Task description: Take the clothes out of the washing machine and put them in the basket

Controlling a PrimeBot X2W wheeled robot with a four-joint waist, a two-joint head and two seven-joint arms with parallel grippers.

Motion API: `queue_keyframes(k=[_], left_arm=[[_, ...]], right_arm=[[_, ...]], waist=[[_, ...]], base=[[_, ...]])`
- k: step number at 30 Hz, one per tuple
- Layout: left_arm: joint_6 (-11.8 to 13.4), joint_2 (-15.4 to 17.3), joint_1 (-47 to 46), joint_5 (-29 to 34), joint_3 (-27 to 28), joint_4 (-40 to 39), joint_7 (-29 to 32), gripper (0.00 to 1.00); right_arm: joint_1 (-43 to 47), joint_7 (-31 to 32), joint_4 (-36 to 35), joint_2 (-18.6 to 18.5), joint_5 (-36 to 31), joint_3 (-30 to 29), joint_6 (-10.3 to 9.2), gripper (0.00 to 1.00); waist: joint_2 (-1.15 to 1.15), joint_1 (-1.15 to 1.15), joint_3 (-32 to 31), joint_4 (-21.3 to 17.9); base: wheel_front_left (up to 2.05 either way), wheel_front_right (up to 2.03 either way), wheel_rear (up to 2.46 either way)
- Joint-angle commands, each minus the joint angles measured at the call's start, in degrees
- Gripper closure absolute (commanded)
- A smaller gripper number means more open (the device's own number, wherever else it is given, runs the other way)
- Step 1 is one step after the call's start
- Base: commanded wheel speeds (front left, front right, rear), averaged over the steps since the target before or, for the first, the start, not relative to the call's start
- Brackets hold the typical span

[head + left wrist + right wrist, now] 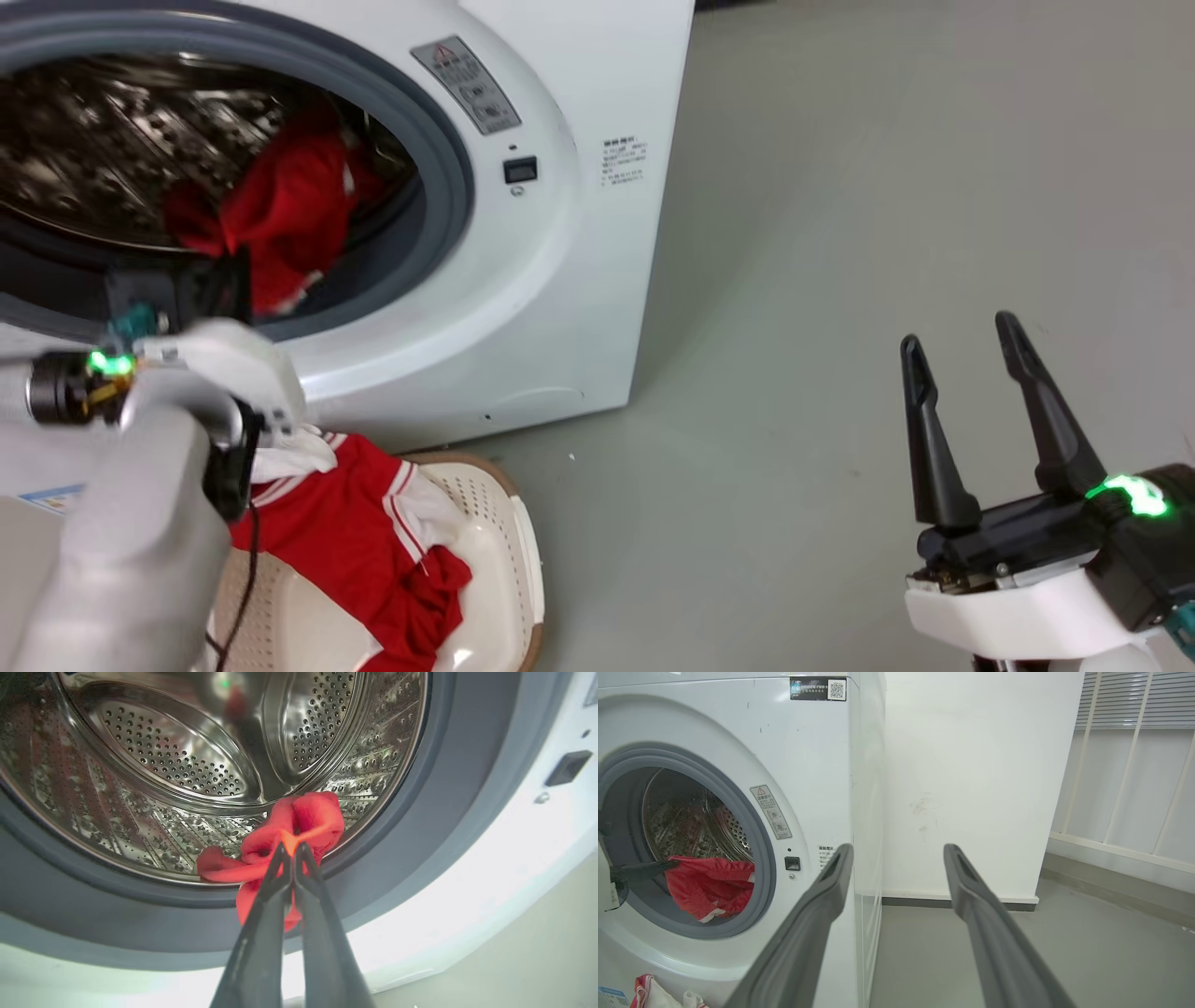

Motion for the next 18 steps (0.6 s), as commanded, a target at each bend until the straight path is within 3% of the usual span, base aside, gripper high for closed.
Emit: queue_keyframes(k=[1, 9, 18], left_arm=[[0.72, 0.32, 2.93, 0.21, 1.07, -2.79, -0.16, 1.00], [4.75, -2.07, 17.49, 2.22, 2.74, -15.73, -0.16, 1.00], [5.68, -3.47, 27.99, 1.51, 2.72, -19.69, -0.16, 1.00]], right_arm=[[1.12, -0.11, 0.27, -0.02, -0.58, 0.10, -0.04, 0.00], [3.58, -0.11, 0.90, -0.02, -1.04, 0.12, -0.04, 0.00], [4.53, -0.11, 0.86, -0.02, -1.24, 0.15, -0.04, 0.00]], waist=[[0.00, 0.01, -2.14, 1.00], [0.00, 0.01, -5.97, 1.85], [0.00, 0.01, -7.15, 2.17]], base=[[0.00, 0.00, 0.00], [0.00, 0.00, 0.00], [0.00, 0.00, 0.00]])
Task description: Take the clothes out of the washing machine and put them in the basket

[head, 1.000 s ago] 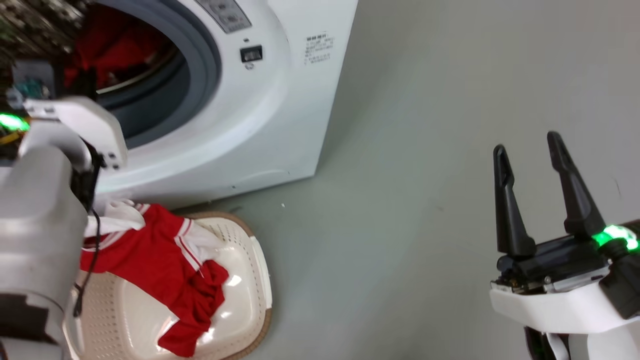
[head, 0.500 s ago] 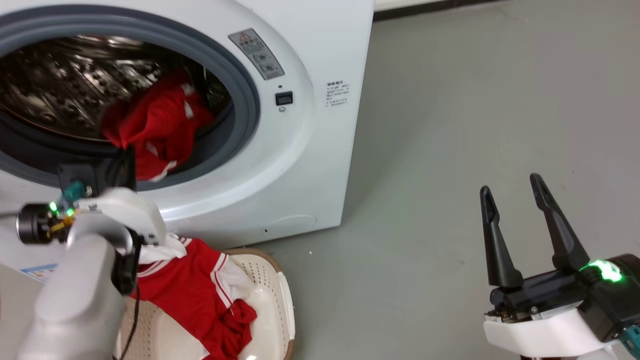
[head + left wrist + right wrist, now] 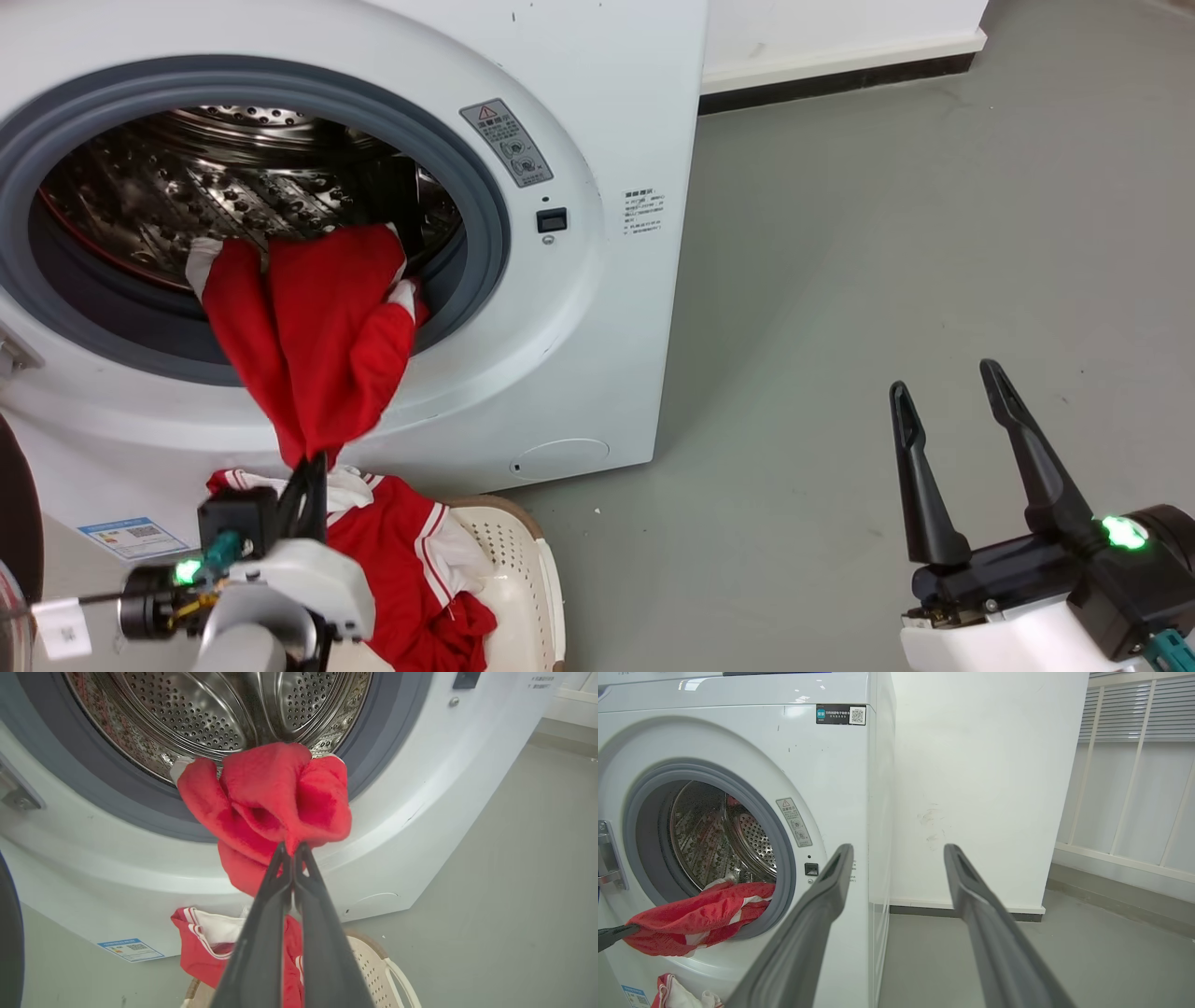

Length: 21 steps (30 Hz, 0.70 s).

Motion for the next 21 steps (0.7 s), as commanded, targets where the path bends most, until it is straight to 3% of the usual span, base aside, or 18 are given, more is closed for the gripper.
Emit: queue_keyframes(k=[1, 10, 21], left_arm=[[-0.08, -0.26, 1.33, -0.29, -0.01, 0.15, -0.14, 1.00], [-1.20, -2.07, 2.22, -1.20, -0.42, 5.54, -0.14, 1.00], [-4.37, -4.34, -1.57, -2.06, 1.47, 20.03, -0.14, 1.00]], right_arm=[[0.36, -0.11, -0.05, -0.01, 0.07, 0.01, -0.04, 0.00], [-1.33, -0.11, -0.29, -0.01, 0.13, 0.04, -0.04, 0.00], [-4.89, -0.11, -0.95, -0.01, 0.85, -0.48, -0.04, 0.00]], waist=[[0.00, 0.01, 0.20, -0.01], [0.00, 0.01, 2.69, -0.73], [0.00, 0.01, 9.28, -3.08]], base=[[0.00, 0.00, 0.00], [0.00, 0.00, 0.00], [0.00, 0.00, 0.00]])
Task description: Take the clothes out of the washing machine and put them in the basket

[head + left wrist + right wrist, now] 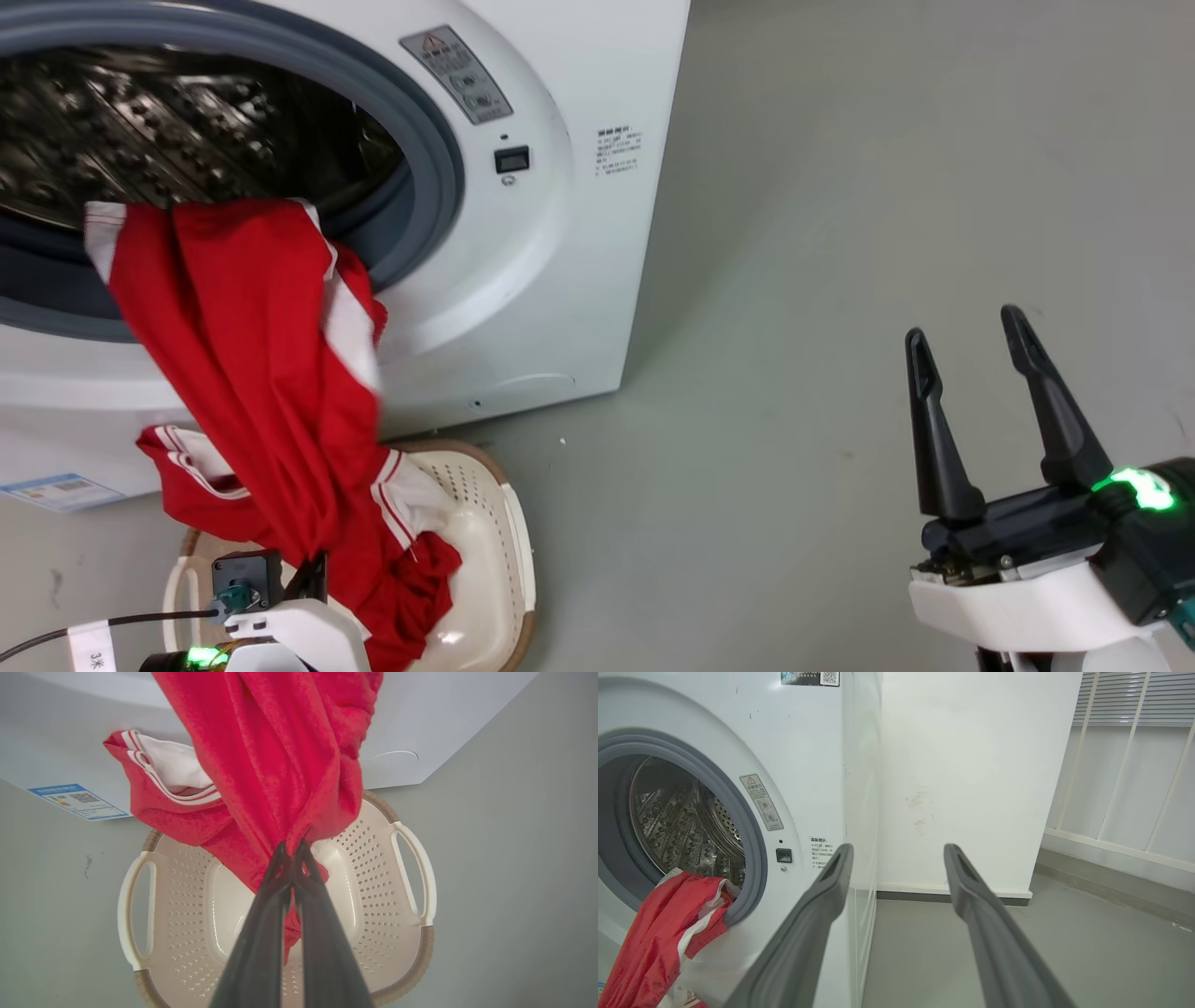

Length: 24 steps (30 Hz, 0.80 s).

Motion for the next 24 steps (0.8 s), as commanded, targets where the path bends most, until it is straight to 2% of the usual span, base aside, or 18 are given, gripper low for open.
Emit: queue_keyframes(k=[1, 12, 24], left_arm=[[-0.34, -0.32, -0.94, 0.30, 0.25, 1.05, -0.13, 1.00], [-2.15, -2.08, -6.63, -0.32, 2.93, 12.35, -0.12, 1.00], [-2.46, -2.86, -9.96, 1.06, 4.94, 16.20, -0.13, 1.00]], right_arm=[[-1.13, -0.11, -0.31, 0.00, 0.54, -0.05, -0.04, 0.00], [-3.78, -0.11, -0.36, 0.00, 1.07, -0.21, -0.04, 0.00], [-4.86, -0.11, -0.19, 0.00, 1.34, -0.29, -0.04, 0.00]], waist=[[0.00, 0.00, 1.62, -0.65], [0.00, 0.00, 5.53, -1.15], [0.00, 0.00, 6.84, -1.52]], base=[[0.00, 0.00, 0.00], [0.00, 0.00, 0.00], [0.00, 0.00, 0.00]])
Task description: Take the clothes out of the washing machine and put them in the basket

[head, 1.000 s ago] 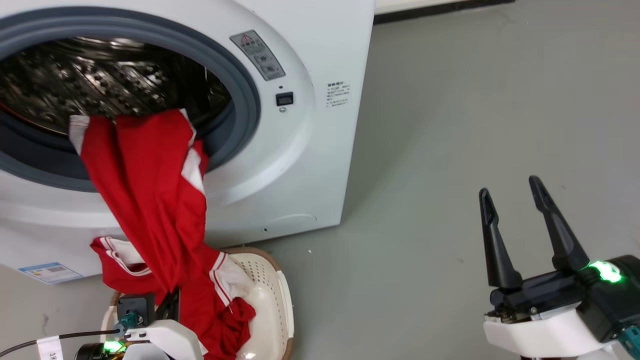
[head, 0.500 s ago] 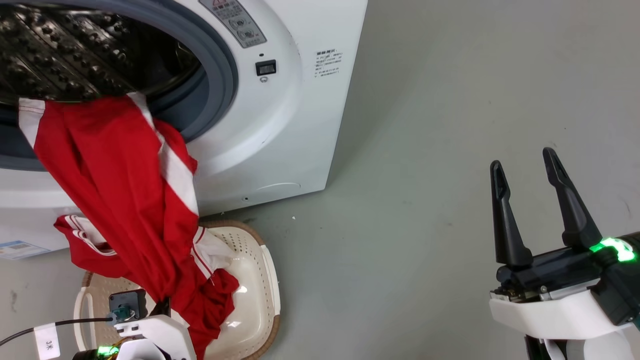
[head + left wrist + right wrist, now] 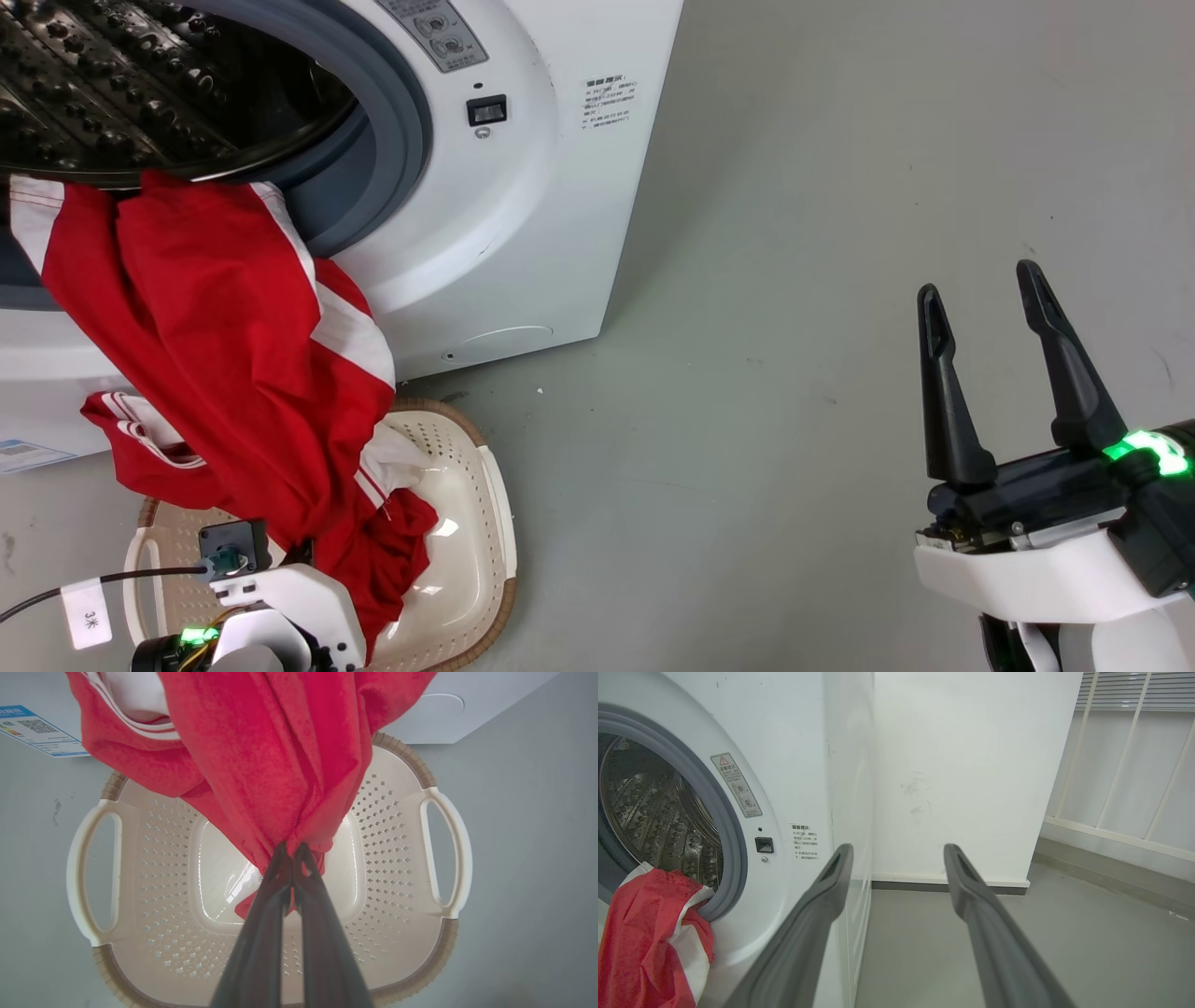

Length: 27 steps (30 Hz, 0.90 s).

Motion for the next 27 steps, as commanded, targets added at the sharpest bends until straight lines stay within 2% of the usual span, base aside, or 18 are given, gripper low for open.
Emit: queue_keyframes(k=[1, 2, 3, 4, 16, 24, 27], left_arm=[[0.21, 0.05, -0.69, 0.40, 0.26, 0.20, -0.13, 1.00], [0.47, 0.17, -0.84, 0.88, 0.22, 0.02, -0.12, 1.00], [0.32, 0.09, -0.81, 1.04, 0.22, -0.01, -0.13, 0.96], [0.47, 0.09, -0.77, 1.35, 0.32, -0.32, -0.13, 0.00], [1.59, -0.73, 3.89, 4.99, 2.94, -7.04, -0.14, 0.00], [3.61, -1.07, 7.27, 9.10, 7.36, -17.84, -0.14, 0.00], [3.51, -1.39, 7.97, 10.85, 8.94, -21.13, -0.14, 0.00]], right_arm=[[-0.88, -0.11, 0.08, -0.01, 0.01, -0.08, -0.04, 0.00], [-0.86, -0.11, 0.13, -0.01, 0.01, -0.09, -0.04, 0.00], [-0.80, -0.11, 0.17, -0.01, -0.01, -0.11, -0.04, 0.00], [-0.67, -0.11, 0.22, -0.01, -0.04, -0.18, -0.04, 0.00], [2.56, -0.11, 1.06, -0.01, -0.82, -0.07, -0.04, 0.00], [4.00, -0.11, 1.10, -0.01, -1.19, -0.02, -0.04, 0.00], [4.28, -0.11, 0.93, -0.01, -1.21, -0.20, -0.04, 0.00]], waist=[[0.00, -0.01, -0.01, 0.01], [0.00, -0.01, -0.05, 0.03], [0.00, -0.01, -0.14, 0.07], [0.00, -0.01, -0.35, 0.16], [0.00, -0.01, -5.84, 1.95], [0.00, -0.01, -8.13, 2.37], [0.00, -0.01, -8.14, 2.38]], base=[[0.00, 0.00, 0.00], [0.00, 0.00, 0.00], [0.00, 0.00, 0.00], [0.00, 0.00, 0.00], [0.00, 0.00, 0.00], [0.00, 0.00, 0.00], [0.00, 0.00, 0.00]])
